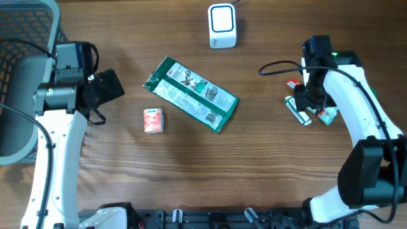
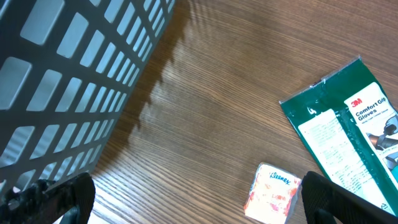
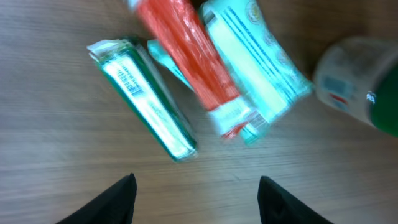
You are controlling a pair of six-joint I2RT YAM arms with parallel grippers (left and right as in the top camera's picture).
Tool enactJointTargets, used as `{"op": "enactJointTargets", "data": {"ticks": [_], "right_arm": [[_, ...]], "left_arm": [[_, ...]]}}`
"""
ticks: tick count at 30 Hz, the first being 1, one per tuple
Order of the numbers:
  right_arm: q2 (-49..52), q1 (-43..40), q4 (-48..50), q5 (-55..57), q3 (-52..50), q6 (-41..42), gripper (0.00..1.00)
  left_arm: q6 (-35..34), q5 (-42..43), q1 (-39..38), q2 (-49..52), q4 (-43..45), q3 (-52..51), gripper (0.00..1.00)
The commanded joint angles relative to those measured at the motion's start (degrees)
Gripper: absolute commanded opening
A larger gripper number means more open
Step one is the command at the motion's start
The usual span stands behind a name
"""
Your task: Scan the item barcode
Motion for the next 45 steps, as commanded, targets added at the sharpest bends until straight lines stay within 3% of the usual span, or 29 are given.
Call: {"op": "enactJointTargets", "data": {"ticks": [1,4,7,14,19,25,27,33,40,45], "right_arm": [[0.4,0.7,4.1,-15.5,0.0,1.7,0.53],[0.4,2.4,8.7,-31.5,-0.2,1.4,0.44],[0.4,5.8,13.3,-36.5,-0.2,1.3,0.44],[1.3,16.3,21.4,-31.3,-0.2,1.2,0.52],[5.6,24.6,28.1,-21.9,-0.2,1.1,0.58],[13.1,27.3,34.4,-16.9,-0.2,1.3,0.59],[15.5,27.2,35.4,-16.9,-0.2,1.3,0.68],[18.0,27.2,30.3,-17.0,-0.2,6.6,0.7],[18.0,27.3,17.0,-32.8,-0.2,13.4,0.72],[17.2,27.8,11.4,-35.0,-0.1,13.4,0.7]], "left_arm": [[-0.5,-0.9,0.3,-0.7,0.2,0.8,1.0],[-0.5,-0.9,0.3,-0.7,0.2,0.8,1.0],[-0.5,-0.9,0.3,-0.7,0.2,0.8,1.0],[-0.5,-0.9,0.3,-0.7,0.2,0.8,1.0],[-0.5,-0.9,0.3,-0.7,0.2,0.8,1.0],[-0.5,-0.9,0.3,-0.7,0.2,0.8,1.0],[-0.5,-0.9,0.3,-0.7,0.2,0.8,1.0],[-0.5,-0.9,0.3,-0.7,0.2,0.8,1.0],[-0.5,-0.9,0.3,-0.7,0.2,0.8,1.0],[-0.5,-0.9,0.3,-0.7,0.2,0.8,1.0]]}}
